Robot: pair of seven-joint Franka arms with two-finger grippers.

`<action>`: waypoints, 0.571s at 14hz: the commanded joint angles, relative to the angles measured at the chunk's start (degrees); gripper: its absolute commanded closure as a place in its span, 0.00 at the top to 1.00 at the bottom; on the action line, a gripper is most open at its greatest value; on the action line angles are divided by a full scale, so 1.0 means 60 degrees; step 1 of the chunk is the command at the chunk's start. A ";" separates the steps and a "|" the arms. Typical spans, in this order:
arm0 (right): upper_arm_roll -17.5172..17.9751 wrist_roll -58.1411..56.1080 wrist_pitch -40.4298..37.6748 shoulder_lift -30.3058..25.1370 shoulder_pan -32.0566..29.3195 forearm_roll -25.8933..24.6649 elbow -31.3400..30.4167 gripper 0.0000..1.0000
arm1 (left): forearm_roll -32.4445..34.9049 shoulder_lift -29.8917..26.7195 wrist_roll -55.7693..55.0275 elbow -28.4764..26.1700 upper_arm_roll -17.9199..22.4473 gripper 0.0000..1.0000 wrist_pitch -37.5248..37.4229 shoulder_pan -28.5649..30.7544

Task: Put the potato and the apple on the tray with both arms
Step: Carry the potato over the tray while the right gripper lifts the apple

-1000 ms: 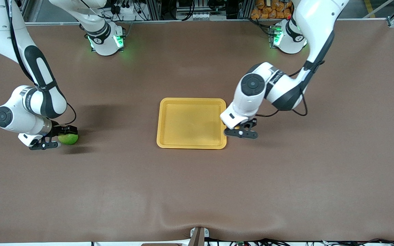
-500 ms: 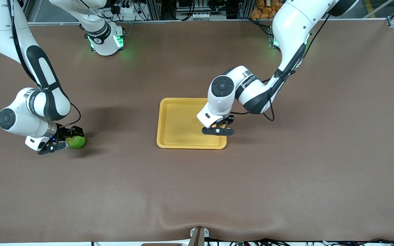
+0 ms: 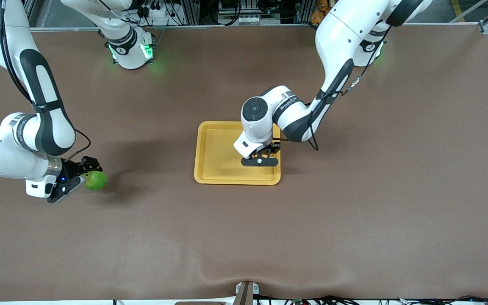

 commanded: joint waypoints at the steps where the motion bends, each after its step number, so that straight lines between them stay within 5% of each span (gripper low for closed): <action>1: 0.0683 -0.0543 0.0016 -0.0120 0.0015 0.0214 0.0007 0.00 | 0.0289 0.0137 -0.0223 0.0346 0.0109 0.00 -0.0391 -0.0077; 8: 0.1125 -0.1935 0.0046 -0.0193 0.2266 -0.0223 -0.0037 0.00 | 0.0289 0.0210 -0.0295 0.0287 0.0138 0.00 -0.0583 -0.0048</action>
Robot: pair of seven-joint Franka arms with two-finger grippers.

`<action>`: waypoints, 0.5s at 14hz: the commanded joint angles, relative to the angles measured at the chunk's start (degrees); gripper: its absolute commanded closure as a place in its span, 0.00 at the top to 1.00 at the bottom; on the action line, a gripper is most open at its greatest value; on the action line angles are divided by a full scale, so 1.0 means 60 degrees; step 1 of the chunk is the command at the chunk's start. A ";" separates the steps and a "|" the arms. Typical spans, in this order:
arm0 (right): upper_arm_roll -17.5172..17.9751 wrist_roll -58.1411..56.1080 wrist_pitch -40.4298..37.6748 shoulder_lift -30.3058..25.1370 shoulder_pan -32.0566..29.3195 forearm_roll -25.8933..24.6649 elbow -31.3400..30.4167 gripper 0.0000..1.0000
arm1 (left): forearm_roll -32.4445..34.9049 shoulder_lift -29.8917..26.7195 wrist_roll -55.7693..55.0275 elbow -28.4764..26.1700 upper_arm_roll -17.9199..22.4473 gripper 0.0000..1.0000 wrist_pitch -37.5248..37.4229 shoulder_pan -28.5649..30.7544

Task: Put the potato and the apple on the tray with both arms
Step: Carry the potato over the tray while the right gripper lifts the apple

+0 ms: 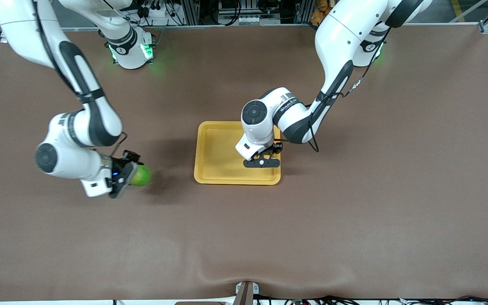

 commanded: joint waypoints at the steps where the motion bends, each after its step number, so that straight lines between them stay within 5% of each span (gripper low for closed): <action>1: -0.0071 -0.0432 0.0021 -0.0193 0.1112 -0.0827 -0.0081 0.00 | 0.0303 0.0153 -0.0292 0.0209 0.0037 0.00 -0.0188 -0.0042; 3: -0.0071 -0.0433 0.0255 -0.0193 0.1977 -0.1490 -0.0081 0.00 | 0.0361 0.0153 -0.0292 0.0209 0.0037 0.00 -0.0188 -0.0042; 7: -0.0071 -0.0579 0.0432 -0.0105 0.3149 -0.1521 -0.0095 0.00 | 0.0434 0.0153 -0.0292 0.0209 0.0037 0.00 -0.0306 -0.0012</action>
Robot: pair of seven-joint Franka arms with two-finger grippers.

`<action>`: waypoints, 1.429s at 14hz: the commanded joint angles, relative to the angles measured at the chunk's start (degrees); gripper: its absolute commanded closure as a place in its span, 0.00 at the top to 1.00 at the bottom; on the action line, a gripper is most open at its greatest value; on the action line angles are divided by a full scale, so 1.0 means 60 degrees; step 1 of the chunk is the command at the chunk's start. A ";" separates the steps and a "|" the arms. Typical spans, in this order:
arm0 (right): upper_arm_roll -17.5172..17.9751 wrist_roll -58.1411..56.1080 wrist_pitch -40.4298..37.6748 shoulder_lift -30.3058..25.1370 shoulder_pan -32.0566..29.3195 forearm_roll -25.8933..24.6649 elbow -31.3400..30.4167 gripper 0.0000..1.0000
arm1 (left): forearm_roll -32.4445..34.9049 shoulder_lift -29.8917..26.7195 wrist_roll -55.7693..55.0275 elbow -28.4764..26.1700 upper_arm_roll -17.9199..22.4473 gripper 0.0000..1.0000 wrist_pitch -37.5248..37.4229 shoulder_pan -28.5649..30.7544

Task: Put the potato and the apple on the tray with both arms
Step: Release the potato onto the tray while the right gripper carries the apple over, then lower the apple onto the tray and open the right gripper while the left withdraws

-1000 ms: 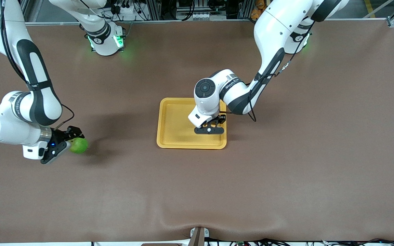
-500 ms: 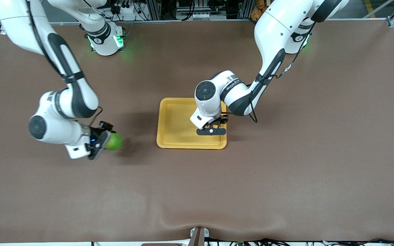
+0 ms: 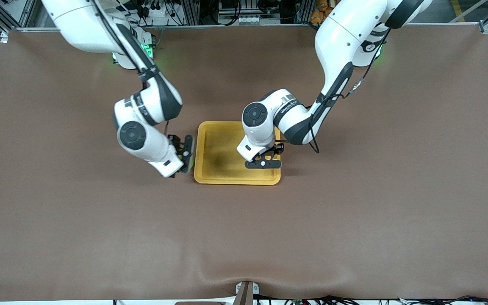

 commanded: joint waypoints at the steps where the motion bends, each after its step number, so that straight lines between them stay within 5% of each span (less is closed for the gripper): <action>1: -0.0098 -0.0221 0.0187 -0.0079 0.0701 -0.0199 -0.0097 0.00 | 0.0320 0.0089 -0.0285 0.0220 -0.0011 0.00 -0.0224 -0.0006; 3: -0.0098 -0.0133 0.0305 -0.0049 0.0907 -0.0199 -0.0112 0.00 | 0.0320 0.0089 -0.0285 0.0234 -0.0011 0.42 -0.0224 0.0009; 4: -0.0098 -0.0133 0.0363 0.0023 0.0908 -0.0199 -0.0112 0.00 | 0.0335 0.0104 -0.0270 0.0220 -0.0011 0.93 -0.0224 0.0009; 5: -0.0112 -0.0133 0.0480 0.0097 0.0893 -0.0199 -0.0126 0.00 | 0.0393 0.0133 -0.0241 0.0263 -0.0011 1.00 -0.0224 0.0009; 8: -0.0112 -0.0133 0.0699 0.0243 0.1156 -0.0199 -0.0127 0.00 | 0.0452 -0.0070 -0.0182 0.0308 -0.0011 1.00 -0.0398 0.0111; 13: -0.0112 -0.0074 0.1287 0.0683 0.1259 -0.0213 -0.0127 0.00 | 0.0291 -0.0977 0.0505 0.1289 -0.0098 1.00 -0.2534 0.0988; 16: -0.0200 0.0422 0.1287 0.0873 0.1625 -0.0242 -0.0141 0.00 | -0.0686 -0.1929 0.1834 0.1319 -0.0143 1.00 -0.3342 0.1881; 17: -0.0200 0.0482 0.1287 0.0888 0.1640 -0.0243 -0.0141 0.35 | -0.0922 -0.2280 0.2231 0.1319 -0.0128 1.00 -0.3576 0.2188; 18: -0.0200 0.0454 0.1287 0.0903 0.1626 -0.0330 -0.0127 0.99 | -0.0997 -0.2632 0.2467 0.1319 -0.0113 1.00 -0.3868 0.2496; 20: -0.0185 0.0453 0.1272 0.0918 0.1655 -0.0739 -0.0127 1.00 | -0.0998 -0.3291 0.2572 0.1290 -0.0069 1.00 -0.4352 0.2994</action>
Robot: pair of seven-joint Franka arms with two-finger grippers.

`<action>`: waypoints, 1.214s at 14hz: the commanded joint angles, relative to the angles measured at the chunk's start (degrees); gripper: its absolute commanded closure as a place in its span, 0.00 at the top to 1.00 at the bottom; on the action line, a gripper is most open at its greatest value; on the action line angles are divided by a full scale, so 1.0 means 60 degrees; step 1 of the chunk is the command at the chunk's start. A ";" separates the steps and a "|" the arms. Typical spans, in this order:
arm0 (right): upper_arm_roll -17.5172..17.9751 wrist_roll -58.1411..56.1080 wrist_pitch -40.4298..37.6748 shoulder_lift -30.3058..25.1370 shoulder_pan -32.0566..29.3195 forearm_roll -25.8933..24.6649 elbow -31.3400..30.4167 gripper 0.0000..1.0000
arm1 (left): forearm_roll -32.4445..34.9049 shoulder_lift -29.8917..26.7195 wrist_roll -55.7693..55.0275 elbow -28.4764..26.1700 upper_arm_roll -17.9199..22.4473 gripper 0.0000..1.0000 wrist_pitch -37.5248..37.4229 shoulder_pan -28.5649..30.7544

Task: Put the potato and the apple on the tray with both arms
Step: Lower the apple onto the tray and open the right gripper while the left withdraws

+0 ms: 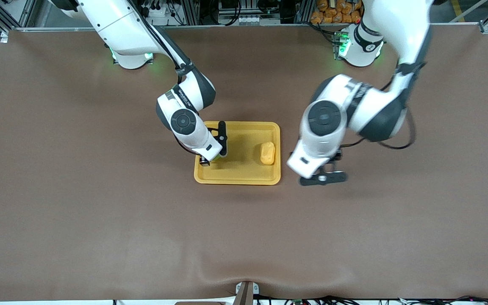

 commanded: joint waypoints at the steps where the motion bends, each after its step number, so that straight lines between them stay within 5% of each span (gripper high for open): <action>1: -0.0107 0.0212 -0.0038 0.0007 0.0124 -0.0452 0.0050 1.00 | -0.0153 -0.0942 0.0231 -0.0259 -0.0081 1.00 -0.0810 0.0631; 7: -0.0093 -0.0183 -0.0286 -0.0620 0.0109 -0.0555 -0.0124 1.00 | -0.0226 -0.2070 0.0421 -0.0259 -0.0095 1.00 -0.1940 0.1568; 11: -0.0107 -0.0169 -0.1865 -0.1806 -0.0139 -0.0555 -0.0258 1.00 | -0.0211 -0.2817 0.1621 -0.0332 -0.0067 1.00 -0.2117 0.2111; 17: -0.0107 0.0094 -0.2558 -0.2293 -0.2406 -0.0364 -0.0170 1.00 | -0.0519 -0.3229 0.3465 -0.0405 -0.0125 1.00 -0.2117 0.3225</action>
